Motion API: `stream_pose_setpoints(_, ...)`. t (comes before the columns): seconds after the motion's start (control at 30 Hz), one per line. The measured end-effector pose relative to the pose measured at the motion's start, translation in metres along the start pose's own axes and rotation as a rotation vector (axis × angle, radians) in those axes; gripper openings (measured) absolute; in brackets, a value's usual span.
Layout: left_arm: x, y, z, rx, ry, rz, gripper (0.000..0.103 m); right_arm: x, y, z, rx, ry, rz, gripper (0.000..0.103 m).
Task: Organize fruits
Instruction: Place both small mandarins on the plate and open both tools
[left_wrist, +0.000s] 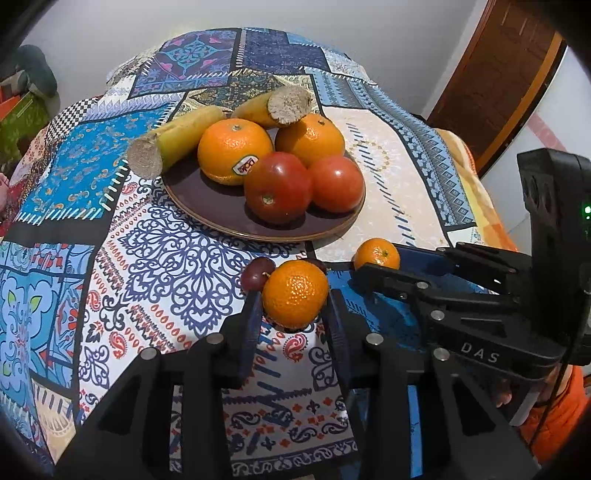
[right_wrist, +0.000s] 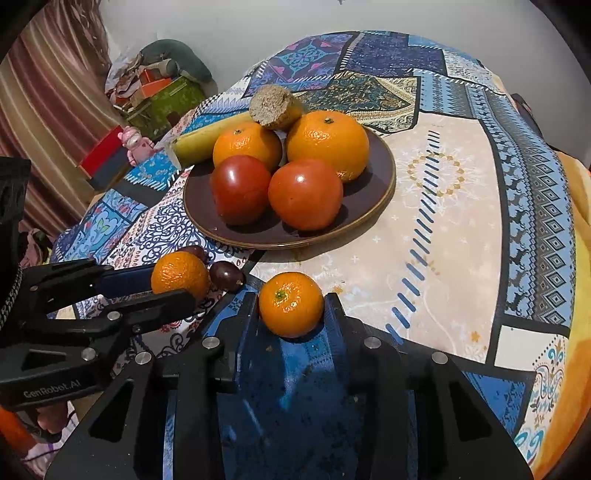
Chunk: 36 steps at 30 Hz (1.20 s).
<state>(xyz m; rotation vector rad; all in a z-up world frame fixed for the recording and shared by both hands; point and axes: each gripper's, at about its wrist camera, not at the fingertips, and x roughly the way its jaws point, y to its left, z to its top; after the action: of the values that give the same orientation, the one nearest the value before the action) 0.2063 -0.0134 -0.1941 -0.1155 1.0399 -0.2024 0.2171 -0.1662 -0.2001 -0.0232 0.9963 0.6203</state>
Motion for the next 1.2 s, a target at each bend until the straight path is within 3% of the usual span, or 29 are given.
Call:
stream_pose_setpoints(0.63,-0.041,0.032,0.037,-0.044,-0.114,0.056,0.036,-0.03,-0.014,0.034,0.01,-0.113,-0.053,0.033)
stream_pose_setpoints(1.2,-0.001,0.052,0.064,-0.04,-0.069,0.103,0.036,0.004,-0.039,0.067,0.037,-0.088,-0.11,0.033)
